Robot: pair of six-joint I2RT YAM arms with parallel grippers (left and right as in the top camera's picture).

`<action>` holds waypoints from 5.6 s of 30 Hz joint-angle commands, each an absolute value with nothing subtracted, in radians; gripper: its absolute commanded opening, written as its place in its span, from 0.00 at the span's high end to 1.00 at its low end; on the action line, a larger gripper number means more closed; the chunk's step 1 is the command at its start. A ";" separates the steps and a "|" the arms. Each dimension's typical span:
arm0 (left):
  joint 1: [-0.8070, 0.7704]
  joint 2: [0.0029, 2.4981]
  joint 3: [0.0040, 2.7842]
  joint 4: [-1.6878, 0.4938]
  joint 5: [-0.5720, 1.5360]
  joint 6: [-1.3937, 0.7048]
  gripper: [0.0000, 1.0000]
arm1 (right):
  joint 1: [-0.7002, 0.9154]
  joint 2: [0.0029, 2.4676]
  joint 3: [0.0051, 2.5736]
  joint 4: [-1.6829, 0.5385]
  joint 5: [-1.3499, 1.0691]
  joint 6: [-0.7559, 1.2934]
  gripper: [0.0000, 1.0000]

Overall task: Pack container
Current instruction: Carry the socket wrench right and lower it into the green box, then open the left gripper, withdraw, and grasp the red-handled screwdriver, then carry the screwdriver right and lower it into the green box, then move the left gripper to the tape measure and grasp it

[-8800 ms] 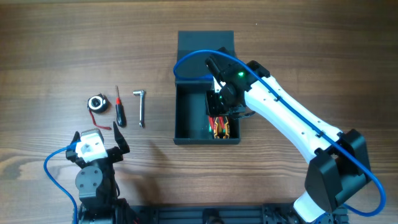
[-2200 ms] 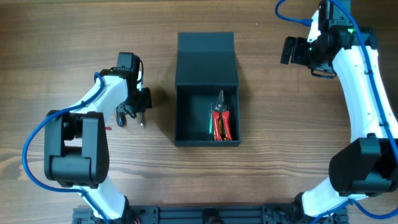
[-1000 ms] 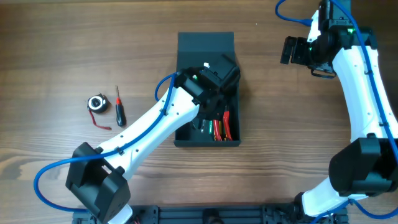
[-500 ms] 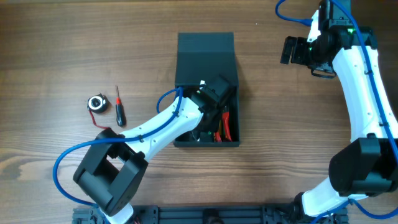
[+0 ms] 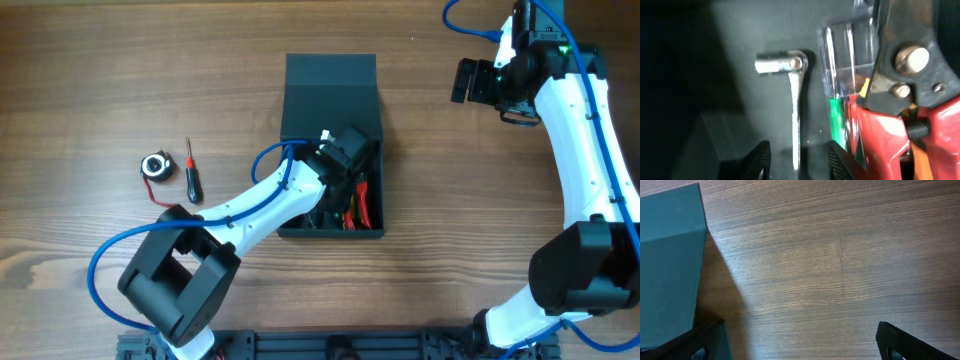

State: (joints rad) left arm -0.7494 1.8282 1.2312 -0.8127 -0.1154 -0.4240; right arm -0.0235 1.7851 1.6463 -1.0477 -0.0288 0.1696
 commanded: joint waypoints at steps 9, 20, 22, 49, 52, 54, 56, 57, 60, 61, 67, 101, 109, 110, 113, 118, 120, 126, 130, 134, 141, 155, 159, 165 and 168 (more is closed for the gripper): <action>-0.413 1.833 1.700 -1.237 -0.190 -0.484 0.56 | -0.026 1.796 1.663 -1.047 -0.019 0.157 0.00; -0.141 1.833 1.546 -1.270 -0.204 -0.536 0.50 | -0.026 1.796 1.663 -1.047 -0.019 0.157 0.00; -0.125 1.833 1.457 -1.219 -0.173 -0.528 0.49 | -0.026 1.796 1.663 -1.047 -0.019 0.157 0.00; 0.025 1.833 1.210 -0.881 0.007 -0.134 0.24 | -0.026 1.796 1.663 -0.998 -0.019 0.157 0.00; 0.025 1.834 1.136 -0.842 0.007 -0.134 0.24 | -0.026 1.796 1.663 -0.998 -0.019 0.157 0.00; 0.025 1.834 1.095 -0.817 0.007 -0.134 0.24 | -0.026 1.796 1.663 -0.998 -0.019 0.157 0.00; 0.025 1.834 1.055 -0.795 0.007 -0.134 0.23 | -0.026 1.796 1.663 -0.998 -0.019 0.157 0.00; 0.025 1.834 1.047 -0.788 0.007 -0.134 0.23 | -0.026 1.796 1.663 -0.999 -0.019 0.157 0.00; 0.025 1.834 1.046 -0.778 0.007 -0.135 0.23 | -0.026 1.796 1.663 -0.998 -0.019 0.157 0.00; 0.025 1.834 1.046 -0.775 0.007 -0.139 0.23 | -0.026 1.796 1.663 -0.998 -0.019 0.157 0.00; 0.049 1.834 1.046 -0.765 -0.015 -0.165 0.25 | -0.026 1.796 1.663 -0.998 -0.019 0.157 0.00; -0.220 1.756 1.545 -1.067 0.197 -0.200 0.87 | -0.026 1.796 1.663 -0.998 -0.019 0.158 0.00; -0.555 1.748 1.545 -1.115 0.163 -0.383 0.87 | -0.026 1.796 1.663 -0.998 -0.019 0.157 0.00; -0.580 1.748 1.543 -1.130 0.151 -0.385 0.87 | -0.026 1.796 1.663 -0.998 -0.019 0.157 0.00; -0.644 1.749 1.535 -1.157 0.067 -0.412 0.87 | -0.026 1.796 1.663 -0.998 -0.019 0.157 0.00; -0.670 1.749 1.494 -1.155 0.035 -0.458 0.88 | -0.026 1.796 1.663 -0.998 -0.019 0.157 0.00; -0.670 1.749 1.438 -1.135 0.036 -0.458 0.88 | -0.026 1.796 1.663 -0.998 -0.019 0.157 0.00; -0.670 1.749 1.293 -1.046 0.036 -0.457 0.87 | -0.026 1.796 1.663 -0.998 -0.019 0.157 0.00; -0.670 1.750 1.258 -0.996 0.022 -0.457 0.87 | -0.026 1.796 1.663 -0.998 -0.019 0.157 0.00; -0.670 1.750 1.245 -0.990 -0.002 -0.456 0.87 | -0.026 1.796 1.663 -0.998 -0.019 0.157 0.00; -0.670 1.750 1.157 -0.923 -0.002 -0.453 0.84 | -0.026 1.796 1.663 -0.998 -0.019 0.157 0.00; -0.660 1.750 1.340 -0.905 -0.006 -0.389 0.55 | -0.026 1.796 1.663 -0.998 -0.019 0.157 0.00; -0.524 1.750 1.558 -1.053 -0.155 -0.492 0.57 | -0.026 1.796 1.663 -0.998 -0.019 0.157 0.00; -0.154 1.750 1.560 -1.213 -0.199 -0.550 0.51 | -0.026 1.796 1.663 -0.998 -0.019 0.158 0.00; 0.067 1.750 1.541 -1.227 -0.187 -0.573 0.50 | -0.026 1.796 1.663 -0.998 -0.019 0.157 0.00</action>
